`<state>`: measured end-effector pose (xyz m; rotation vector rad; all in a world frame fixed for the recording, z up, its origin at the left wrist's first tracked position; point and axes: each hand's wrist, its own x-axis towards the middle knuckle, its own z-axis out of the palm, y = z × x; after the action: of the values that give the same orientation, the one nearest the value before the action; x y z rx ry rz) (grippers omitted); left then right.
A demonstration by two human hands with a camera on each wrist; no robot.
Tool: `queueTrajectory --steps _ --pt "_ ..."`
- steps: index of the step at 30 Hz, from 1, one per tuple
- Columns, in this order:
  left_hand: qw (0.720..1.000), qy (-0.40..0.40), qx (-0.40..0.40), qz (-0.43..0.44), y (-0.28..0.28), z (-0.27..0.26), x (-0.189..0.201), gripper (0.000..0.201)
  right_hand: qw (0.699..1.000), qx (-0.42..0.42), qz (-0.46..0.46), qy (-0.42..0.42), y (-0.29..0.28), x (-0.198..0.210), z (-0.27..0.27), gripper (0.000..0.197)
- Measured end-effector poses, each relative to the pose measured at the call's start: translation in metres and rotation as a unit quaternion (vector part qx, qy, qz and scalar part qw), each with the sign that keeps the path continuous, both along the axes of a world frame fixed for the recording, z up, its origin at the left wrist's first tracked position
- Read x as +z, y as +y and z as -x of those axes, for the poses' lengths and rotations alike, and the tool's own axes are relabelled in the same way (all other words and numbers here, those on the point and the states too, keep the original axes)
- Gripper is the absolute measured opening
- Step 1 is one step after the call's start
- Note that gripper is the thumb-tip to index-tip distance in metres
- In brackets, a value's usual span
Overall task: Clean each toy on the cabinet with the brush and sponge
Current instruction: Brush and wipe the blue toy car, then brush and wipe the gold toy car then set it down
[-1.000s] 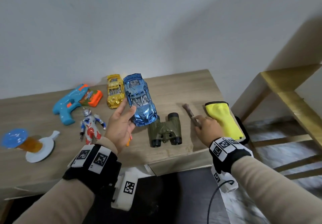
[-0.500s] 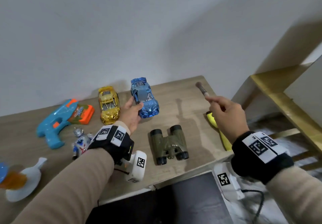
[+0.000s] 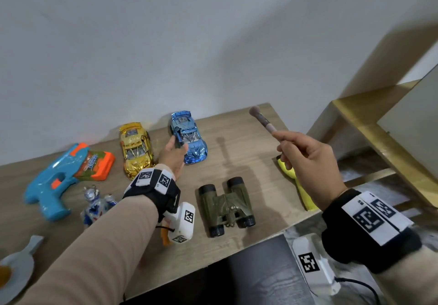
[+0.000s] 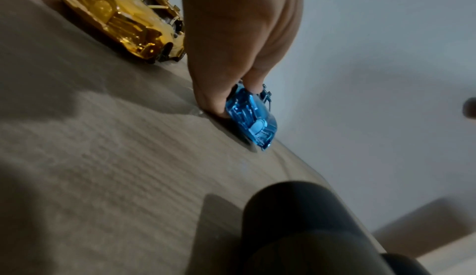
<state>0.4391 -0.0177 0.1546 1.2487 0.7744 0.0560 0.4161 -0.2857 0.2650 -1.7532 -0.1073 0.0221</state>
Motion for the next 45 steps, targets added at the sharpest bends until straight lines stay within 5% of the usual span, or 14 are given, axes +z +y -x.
queueTrajectory --steps 8,18,25,33,40,45 --pt "0.957 0.104 -0.029 -0.269 0.0 -0.004 0.001 0.052 1.0 0.016 0.01 0.006 0.007 0.003 -0.001 0.025" --pt "0.922 0.114 0.084 -0.361 0.054 0.034 0.027 0.055 0.999 0.048 -0.014 0.001 0.039 0.012 0.003 0.027" --pt "0.918 0.228 0.001 -0.325 0.106 0.048 -0.034 0.109 0.998 0.059 -0.017 0.005 0.057 0.012 0.01 0.026" --pt "0.91 0.211 -0.03 -0.355 0.091 0.054 -0.001 0.086 0.999 0.052 0.01 0.002 0.063 0.013 0.024 0.026" --pt "0.965 0.113 -0.016 -0.236 0.115 0.042 -0.029 0.13 0.999 0.04 0.006 0.005 0.063 0.018 0.033 0.027" --pt "0.992 0.075 0.008 -0.099 0.107 0.046 -0.007 0.095 1.0 0.029 0.005 0.006 0.064 0.016 0.042 0.027"
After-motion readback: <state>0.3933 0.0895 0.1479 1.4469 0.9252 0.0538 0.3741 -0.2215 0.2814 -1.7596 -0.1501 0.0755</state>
